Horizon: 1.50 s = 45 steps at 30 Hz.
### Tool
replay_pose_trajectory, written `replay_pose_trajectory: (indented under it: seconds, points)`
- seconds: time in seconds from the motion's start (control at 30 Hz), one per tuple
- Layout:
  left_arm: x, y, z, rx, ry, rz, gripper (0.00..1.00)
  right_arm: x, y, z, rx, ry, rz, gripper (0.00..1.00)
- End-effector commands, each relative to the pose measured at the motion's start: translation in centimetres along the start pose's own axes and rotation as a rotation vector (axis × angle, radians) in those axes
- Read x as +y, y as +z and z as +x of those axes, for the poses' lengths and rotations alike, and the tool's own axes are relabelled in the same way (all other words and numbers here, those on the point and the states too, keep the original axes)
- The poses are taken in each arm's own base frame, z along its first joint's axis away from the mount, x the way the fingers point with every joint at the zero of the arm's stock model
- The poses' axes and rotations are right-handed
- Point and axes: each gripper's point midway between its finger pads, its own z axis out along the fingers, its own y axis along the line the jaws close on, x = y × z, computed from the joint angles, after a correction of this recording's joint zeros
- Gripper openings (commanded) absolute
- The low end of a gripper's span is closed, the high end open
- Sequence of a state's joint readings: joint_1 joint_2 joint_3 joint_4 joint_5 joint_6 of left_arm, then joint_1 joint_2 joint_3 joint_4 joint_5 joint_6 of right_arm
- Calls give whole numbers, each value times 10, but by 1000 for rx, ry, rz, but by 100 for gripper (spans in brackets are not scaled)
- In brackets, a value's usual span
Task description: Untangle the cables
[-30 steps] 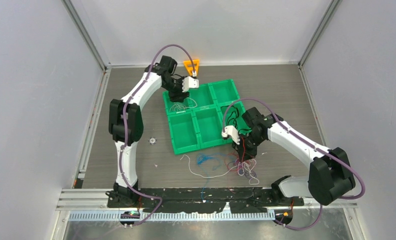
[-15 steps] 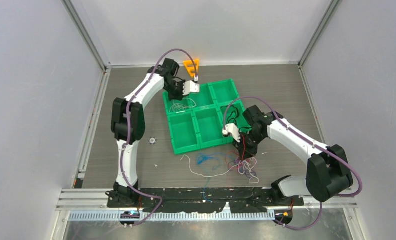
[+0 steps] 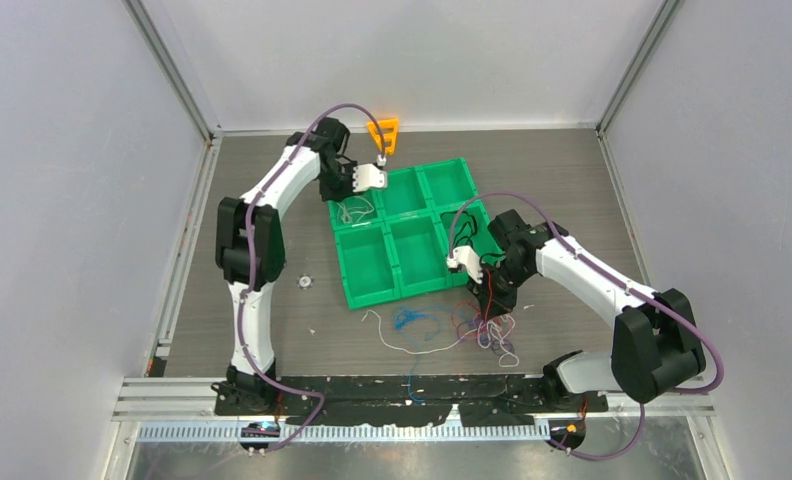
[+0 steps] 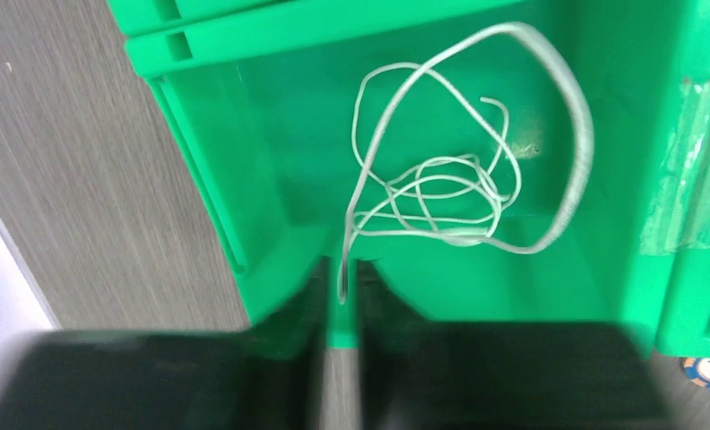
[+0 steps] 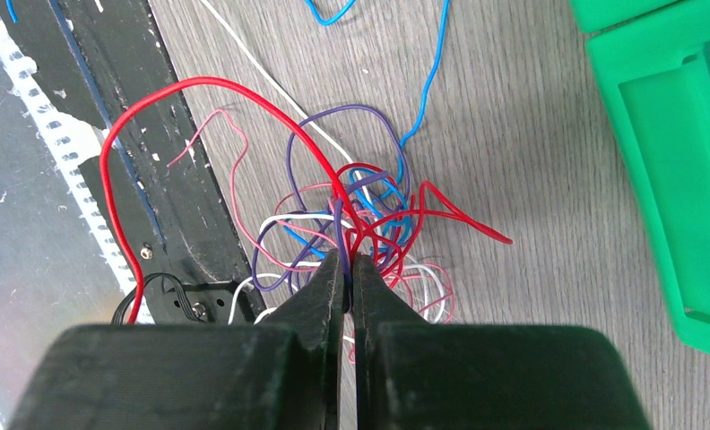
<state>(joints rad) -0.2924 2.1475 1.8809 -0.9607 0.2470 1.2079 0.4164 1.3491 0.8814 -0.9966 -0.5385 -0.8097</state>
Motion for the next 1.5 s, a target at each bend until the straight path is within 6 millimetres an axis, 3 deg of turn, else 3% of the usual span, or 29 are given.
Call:
replay_pose_trajectory:
  seconds: [0.0, 0.03, 0.1, 0.3, 0.43, 0.57, 0.67, 0.9, 1.03, 1.27, 1.47]
  points:
    - [16, -9, -22, -8, -8, -77, 39, 0, -5, -9, -27, -10, -9, 6]
    - [17, -12, -30, -41, -22, -85, 54, -1, -5, -10, -30, -10, -9, 6]
    - [18, -25, -47, -123, -57, -103, 67, -2, -8, -14, -45, -9, -5, 5]
    - [-8, -100, -101, -421, -137, -133, 82, 6, -27, -44, -185, -45, -10, 5]
    - [-49, -145, -129, -622, -195, -133, 94, 22, -48, -71, -312, -96, -24, 6]
    - [-119, -173, -158, -746, -156, -43, 95, 36, -66, -87, -399, -134, -28, 6]
    - [-173, -161, -168, -754, -92, 30, 90, 42, -70, -85, -405, -149, -19, 5]
    - [-261, -82, -160, -585, -17, 173, 79, 39, -61, -47, -234, -140, -6, 5]
    - [-281, -51, -164, -509, 70, 179, 69, 28, -49, -24, -148, -117, 43, 5]
    - [-307, -18, -172, -473, 323, 189, 49, 15, -34, -10, -87, -93, 53, 6]
    - [-327, 5, -166, -398, 450, 240, 47, 11, -28, -8, -60, -79, 35, 10]
